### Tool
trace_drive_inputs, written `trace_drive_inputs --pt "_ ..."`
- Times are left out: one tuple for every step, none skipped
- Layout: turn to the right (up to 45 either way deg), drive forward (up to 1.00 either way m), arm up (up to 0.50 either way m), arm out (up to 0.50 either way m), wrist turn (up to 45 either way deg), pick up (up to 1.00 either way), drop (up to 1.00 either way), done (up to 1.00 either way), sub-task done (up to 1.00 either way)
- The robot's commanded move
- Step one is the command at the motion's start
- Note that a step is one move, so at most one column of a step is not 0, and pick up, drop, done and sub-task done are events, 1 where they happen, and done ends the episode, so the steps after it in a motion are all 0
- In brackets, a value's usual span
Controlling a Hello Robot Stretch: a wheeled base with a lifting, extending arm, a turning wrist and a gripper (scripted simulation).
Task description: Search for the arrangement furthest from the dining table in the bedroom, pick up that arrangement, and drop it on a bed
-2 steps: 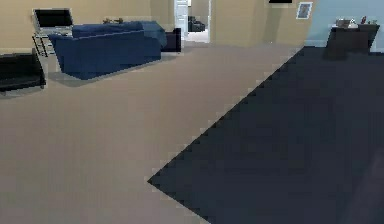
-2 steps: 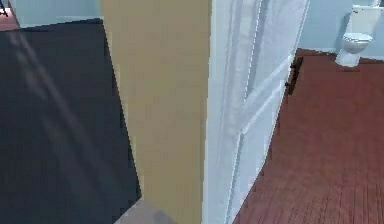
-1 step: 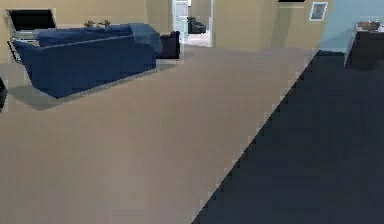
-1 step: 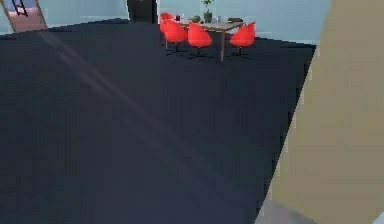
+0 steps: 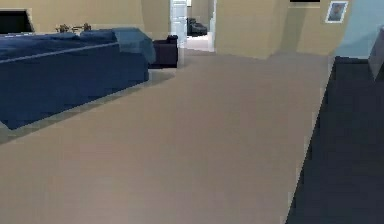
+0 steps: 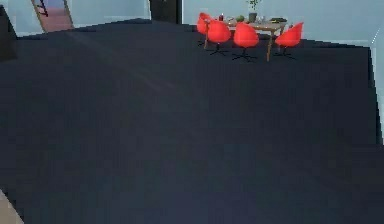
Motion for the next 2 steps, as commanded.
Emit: trace_drive_inputs --pt "0.0 1.0 0.0 0.0 0.0 0.0 0.0 0.0 0.0" --pt "0.0 1.0 0.0 0.0 0.0 0.0 0.0 0.0 0.0"
